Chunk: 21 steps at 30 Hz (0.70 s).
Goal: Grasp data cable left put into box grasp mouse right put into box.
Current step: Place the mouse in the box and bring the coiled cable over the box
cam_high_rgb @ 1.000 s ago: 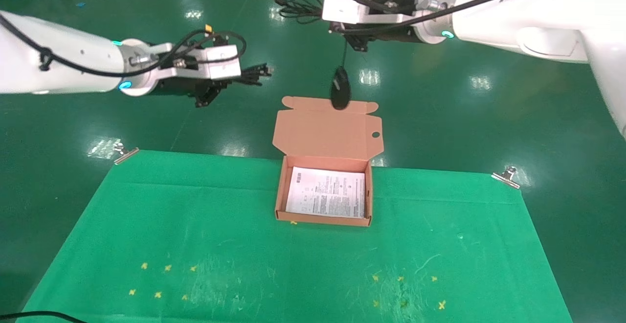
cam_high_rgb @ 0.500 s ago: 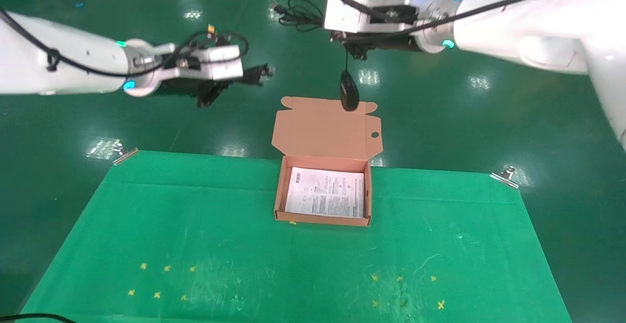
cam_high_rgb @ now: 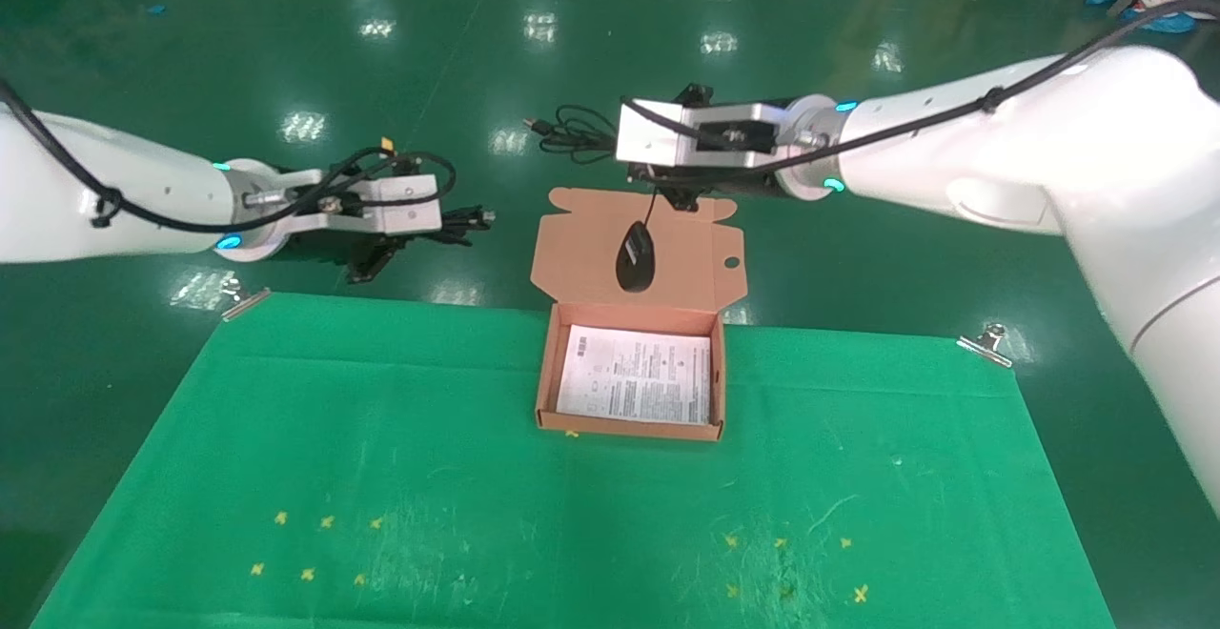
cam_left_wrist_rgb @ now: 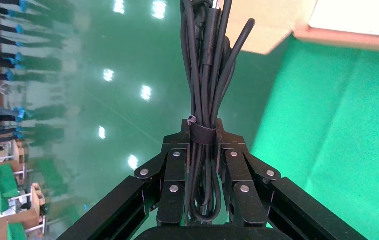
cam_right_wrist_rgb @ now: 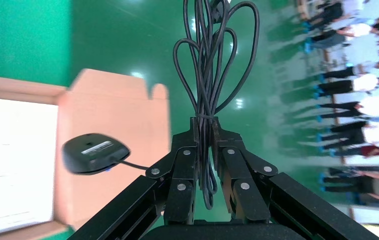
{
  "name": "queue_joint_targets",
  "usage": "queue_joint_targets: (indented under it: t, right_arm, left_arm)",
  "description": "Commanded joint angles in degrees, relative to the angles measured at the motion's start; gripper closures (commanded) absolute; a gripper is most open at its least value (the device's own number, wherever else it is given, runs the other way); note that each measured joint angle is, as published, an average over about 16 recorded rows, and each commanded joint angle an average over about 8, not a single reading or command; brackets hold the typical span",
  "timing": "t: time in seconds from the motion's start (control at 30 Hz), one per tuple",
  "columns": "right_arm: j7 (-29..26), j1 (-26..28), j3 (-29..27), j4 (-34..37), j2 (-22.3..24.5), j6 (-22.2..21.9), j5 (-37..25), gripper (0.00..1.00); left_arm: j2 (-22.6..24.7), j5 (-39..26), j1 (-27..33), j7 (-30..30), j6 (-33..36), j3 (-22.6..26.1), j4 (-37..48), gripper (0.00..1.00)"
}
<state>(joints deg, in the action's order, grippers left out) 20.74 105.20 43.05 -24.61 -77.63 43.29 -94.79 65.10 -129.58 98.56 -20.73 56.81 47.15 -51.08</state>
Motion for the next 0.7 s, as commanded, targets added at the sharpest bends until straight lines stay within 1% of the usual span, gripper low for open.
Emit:
queue_joint_targets:
  t: [0.03,0.37,0.7]
  right_arm:
    - [-0.6,-0.8,0.7,-0.2,-0.2,0.0,0.2,1.0]
    - [-4.4,-4.0,6.0,-2.1,-0.5,-2.0,2.6,1.0]
    - [-8.1,-6.4,11.4,-4.6,-0.7,-3.5,5.8,1.0]
  left_arm:
    - [-0.6,-1.1,-0.7,-1.2,0.8,0.4,-1.3,1.0]
    - [-4.2,-4.4,-2.5,-6.8,5.2,1.0,-6.6,1.0]
    - [-4.9,-5.4,-3.2,-8.8,6.1,1.1,-9.2,1.0]
